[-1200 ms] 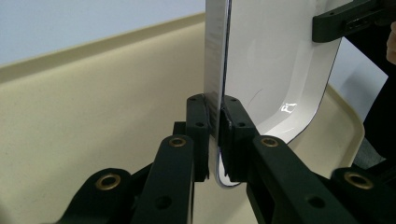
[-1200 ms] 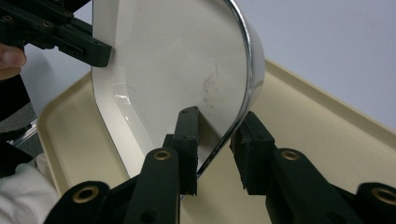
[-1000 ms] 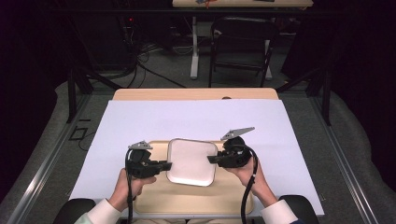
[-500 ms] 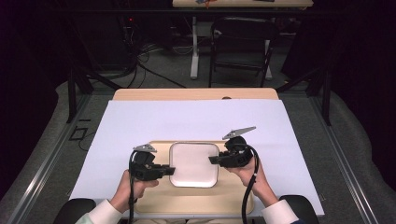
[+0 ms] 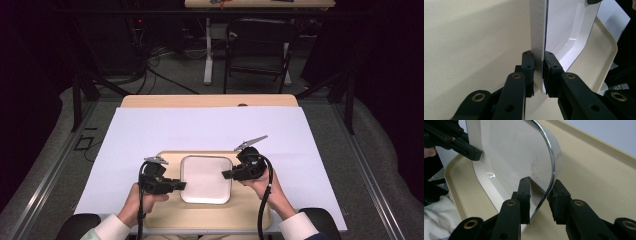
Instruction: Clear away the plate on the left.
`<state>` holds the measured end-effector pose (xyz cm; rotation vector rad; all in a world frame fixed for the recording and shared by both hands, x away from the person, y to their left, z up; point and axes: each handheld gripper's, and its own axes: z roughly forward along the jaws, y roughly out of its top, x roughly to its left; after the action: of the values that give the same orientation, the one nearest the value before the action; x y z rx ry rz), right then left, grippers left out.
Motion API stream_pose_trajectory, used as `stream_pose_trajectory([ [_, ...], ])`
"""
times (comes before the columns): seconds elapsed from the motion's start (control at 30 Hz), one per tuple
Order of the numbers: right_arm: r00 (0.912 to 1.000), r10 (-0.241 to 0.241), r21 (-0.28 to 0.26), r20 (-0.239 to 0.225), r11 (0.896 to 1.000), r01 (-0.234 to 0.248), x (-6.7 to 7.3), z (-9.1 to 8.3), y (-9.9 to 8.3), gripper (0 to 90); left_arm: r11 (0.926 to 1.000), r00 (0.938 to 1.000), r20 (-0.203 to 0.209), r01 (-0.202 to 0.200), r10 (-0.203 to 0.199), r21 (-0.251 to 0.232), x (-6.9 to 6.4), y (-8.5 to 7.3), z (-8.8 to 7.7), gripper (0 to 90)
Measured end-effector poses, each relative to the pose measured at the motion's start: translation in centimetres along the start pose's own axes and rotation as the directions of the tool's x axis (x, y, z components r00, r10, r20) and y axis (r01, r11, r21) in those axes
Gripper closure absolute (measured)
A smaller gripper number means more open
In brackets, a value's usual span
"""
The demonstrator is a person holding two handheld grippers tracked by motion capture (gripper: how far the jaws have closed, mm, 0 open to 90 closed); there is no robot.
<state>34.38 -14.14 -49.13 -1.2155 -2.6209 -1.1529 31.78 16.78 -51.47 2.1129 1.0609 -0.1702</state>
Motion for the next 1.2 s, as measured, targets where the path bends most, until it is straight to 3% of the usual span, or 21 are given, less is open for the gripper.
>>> stream_pose_trajectory([
  [0.37, 0.9999, -0.006, 0.039, -0.012, 0.999, 0.006, -0.4, 1.3, -0.1, 72.0, 0.9986, 0.9995, -0.011, 0.031, -0.031, 0.042, 0.6, -0.4, 0.7, 80.2],
  [0.7, 0.9986, -0.041, 0.073, 0.033, 0.997, 0.038, -0.3, 2.2, 0.1, 67.9, 0.9986, 0.9962, -0.085, -0.013, 0.018, 0.052, 0.1, -0.4, 1.4, 78.8],
  [1.07, 0.9941, -0.065, 0.104, 0.087, 0.993, 0.056, -0.2, 2.9, 0.0, 63.2, 0.9979, 0.9944, -0.105, -0.010, 0.017, 0.064, 0.1, -0.5, 1.9, 76.9],
  [1.2, 0.9935, -0.061, 0.120, 0.097, 0.992, 0.049, -0.2, 3.2, -0.1, 61.7, 0.9968, 0.9924, -0.119, -0.025, 0.034, 0.076, 0.1, -0.4, 2.2, 76.2],
])
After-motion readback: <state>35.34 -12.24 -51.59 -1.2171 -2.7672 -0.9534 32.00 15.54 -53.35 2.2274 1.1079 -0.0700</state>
